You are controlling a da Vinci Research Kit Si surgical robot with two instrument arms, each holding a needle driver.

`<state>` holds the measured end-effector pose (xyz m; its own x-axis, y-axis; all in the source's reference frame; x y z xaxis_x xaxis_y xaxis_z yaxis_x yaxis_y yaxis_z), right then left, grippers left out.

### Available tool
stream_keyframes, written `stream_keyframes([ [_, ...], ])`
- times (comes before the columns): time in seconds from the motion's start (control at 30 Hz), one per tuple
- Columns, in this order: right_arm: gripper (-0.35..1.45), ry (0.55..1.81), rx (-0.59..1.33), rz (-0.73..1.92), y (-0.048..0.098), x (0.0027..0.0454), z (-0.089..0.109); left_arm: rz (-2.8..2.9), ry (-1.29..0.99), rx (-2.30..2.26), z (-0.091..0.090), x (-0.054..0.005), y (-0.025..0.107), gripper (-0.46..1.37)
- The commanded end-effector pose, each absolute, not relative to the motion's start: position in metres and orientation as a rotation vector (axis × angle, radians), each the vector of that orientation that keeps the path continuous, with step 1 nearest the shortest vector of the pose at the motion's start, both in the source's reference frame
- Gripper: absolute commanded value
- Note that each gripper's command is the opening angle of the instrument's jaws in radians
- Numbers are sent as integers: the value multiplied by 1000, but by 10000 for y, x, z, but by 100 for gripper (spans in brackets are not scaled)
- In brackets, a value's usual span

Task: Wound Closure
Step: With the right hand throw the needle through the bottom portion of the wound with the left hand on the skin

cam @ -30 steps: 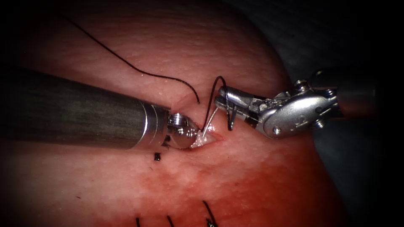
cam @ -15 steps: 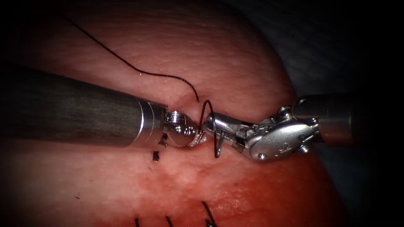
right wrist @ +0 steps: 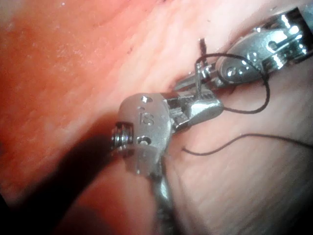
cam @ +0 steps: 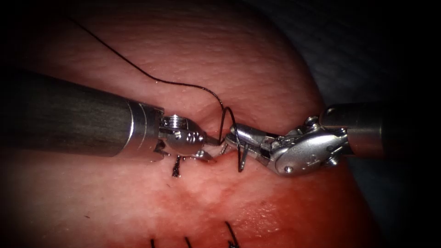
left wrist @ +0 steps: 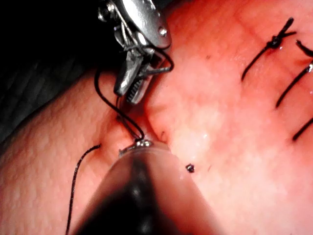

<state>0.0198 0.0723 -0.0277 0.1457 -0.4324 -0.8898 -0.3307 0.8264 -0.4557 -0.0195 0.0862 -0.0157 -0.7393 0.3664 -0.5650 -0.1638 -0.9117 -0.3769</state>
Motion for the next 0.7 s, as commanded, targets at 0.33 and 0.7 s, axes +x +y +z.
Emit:
stream_keyframes([
  [0.33,-35,1455,-646,-82,727,193,-276,2708,-358,-895,-192,-189,847,-22],
  [0.7,-35,1486,-551,21,752,191,-261,2716,-323,-920,-214,-211,817,-35],
])
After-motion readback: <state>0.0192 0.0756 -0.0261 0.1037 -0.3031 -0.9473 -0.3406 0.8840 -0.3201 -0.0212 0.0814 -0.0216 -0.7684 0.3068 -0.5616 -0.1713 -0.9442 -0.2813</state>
